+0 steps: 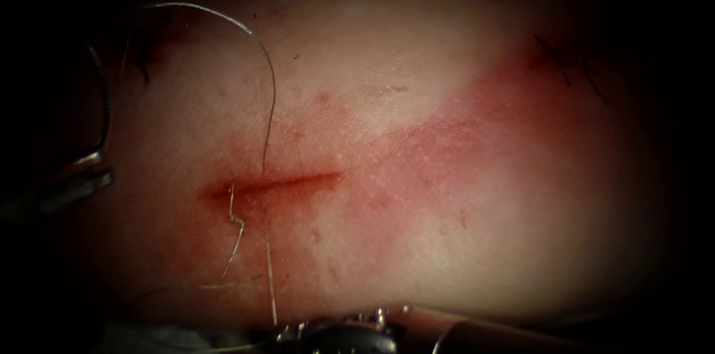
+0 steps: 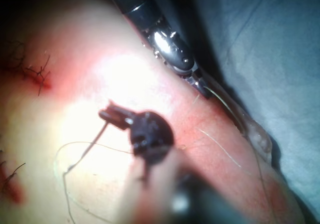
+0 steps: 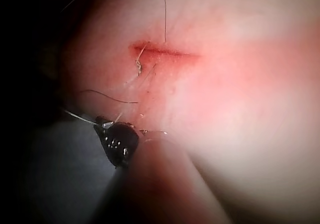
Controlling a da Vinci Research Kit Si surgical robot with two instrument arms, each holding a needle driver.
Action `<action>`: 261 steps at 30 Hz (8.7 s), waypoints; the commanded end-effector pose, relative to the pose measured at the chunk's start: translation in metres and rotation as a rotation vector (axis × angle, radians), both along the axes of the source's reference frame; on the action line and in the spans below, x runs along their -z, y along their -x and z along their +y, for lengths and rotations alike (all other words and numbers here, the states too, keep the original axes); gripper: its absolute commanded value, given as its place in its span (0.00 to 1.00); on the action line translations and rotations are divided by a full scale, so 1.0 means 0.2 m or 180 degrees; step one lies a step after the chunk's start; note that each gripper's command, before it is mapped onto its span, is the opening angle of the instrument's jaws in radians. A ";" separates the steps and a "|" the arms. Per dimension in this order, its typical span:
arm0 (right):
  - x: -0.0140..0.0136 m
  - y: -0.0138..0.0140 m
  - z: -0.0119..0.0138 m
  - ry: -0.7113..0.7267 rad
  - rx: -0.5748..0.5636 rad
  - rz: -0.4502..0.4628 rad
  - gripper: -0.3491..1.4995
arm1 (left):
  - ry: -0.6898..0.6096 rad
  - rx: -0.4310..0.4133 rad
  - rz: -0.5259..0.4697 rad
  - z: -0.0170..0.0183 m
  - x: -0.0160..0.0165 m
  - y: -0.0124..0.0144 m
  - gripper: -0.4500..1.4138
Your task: Wound Closure
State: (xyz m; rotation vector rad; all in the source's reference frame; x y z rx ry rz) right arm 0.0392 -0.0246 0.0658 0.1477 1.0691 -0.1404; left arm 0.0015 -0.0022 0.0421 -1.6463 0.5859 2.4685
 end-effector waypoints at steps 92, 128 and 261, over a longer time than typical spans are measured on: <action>-0.031 0.007 0.058 0.0640 -0.0332 0.0280 0.79 | -0.0021 -0.0008 -0.0004 -0.003 -0.004 0.004 0.00; -0.027 0.005 0.019 0.0228 0.0030 0.0137 0.00 | -0.0024 -0.0011 -0.0006 -0.002 -0.003 0.004 0.00; 0.019 0.083 0.088 -0.0526 -0.2030 -0.0223 0.98 | -0.2959 -0.0707 -0.0334 -0.066 -0.107 -0.012 0.74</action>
